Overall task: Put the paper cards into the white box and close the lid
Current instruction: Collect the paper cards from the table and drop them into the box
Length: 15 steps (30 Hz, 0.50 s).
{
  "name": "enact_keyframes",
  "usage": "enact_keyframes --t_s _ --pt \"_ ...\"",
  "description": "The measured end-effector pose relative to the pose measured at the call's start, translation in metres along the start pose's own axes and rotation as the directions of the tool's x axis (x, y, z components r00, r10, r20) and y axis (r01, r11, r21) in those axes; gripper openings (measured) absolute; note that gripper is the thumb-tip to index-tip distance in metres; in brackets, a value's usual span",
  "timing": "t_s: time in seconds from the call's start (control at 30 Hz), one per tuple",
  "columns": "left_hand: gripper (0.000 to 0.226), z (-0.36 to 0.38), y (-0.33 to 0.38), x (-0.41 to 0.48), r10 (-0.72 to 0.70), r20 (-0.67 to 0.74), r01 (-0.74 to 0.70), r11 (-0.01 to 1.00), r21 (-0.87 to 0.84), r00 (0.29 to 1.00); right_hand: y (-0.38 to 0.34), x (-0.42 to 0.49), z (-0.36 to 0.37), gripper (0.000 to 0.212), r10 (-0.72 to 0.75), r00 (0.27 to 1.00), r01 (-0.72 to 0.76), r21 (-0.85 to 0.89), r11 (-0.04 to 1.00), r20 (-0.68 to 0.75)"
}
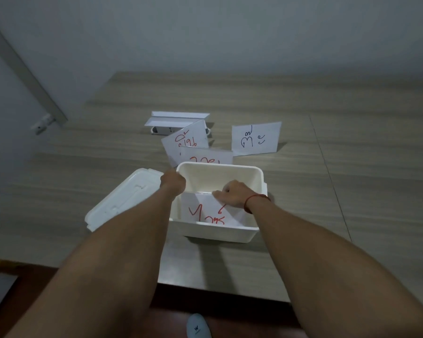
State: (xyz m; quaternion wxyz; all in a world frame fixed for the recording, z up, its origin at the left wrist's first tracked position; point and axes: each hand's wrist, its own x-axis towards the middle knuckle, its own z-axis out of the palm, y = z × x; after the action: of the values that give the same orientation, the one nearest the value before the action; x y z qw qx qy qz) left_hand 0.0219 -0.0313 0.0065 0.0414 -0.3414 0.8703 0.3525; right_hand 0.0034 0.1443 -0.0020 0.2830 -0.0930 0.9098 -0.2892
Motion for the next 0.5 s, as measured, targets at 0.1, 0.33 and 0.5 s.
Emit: enact_keyframes --t_s 0.1,0.33,0.5 --pt "0.039 -0.001 0.001 -0.002 -0.015 0.001 0.015 1.000 0.013 1.000 -0.002 0.001 -0.013 0.052 -0.024 0.997 0.022 -0.040 0.999 -0.067" --pt "0.040 -0.006 0.013 0.010 0.019 -0.092 -0.011 0.996 0.088 0.996 -0.002 0.012 -0.036 0.019 -0.120 0.865 0.002 -0.236 0.972 -0.487" --pt "0.035 -0.008 0.040 0.040 0.245 -0.092 -0.217 0.946 0.241 0.965 0.004 0.033 -0.038 0.042 0.022 0.921 -0.165 -0.340 0.926 -0.389"
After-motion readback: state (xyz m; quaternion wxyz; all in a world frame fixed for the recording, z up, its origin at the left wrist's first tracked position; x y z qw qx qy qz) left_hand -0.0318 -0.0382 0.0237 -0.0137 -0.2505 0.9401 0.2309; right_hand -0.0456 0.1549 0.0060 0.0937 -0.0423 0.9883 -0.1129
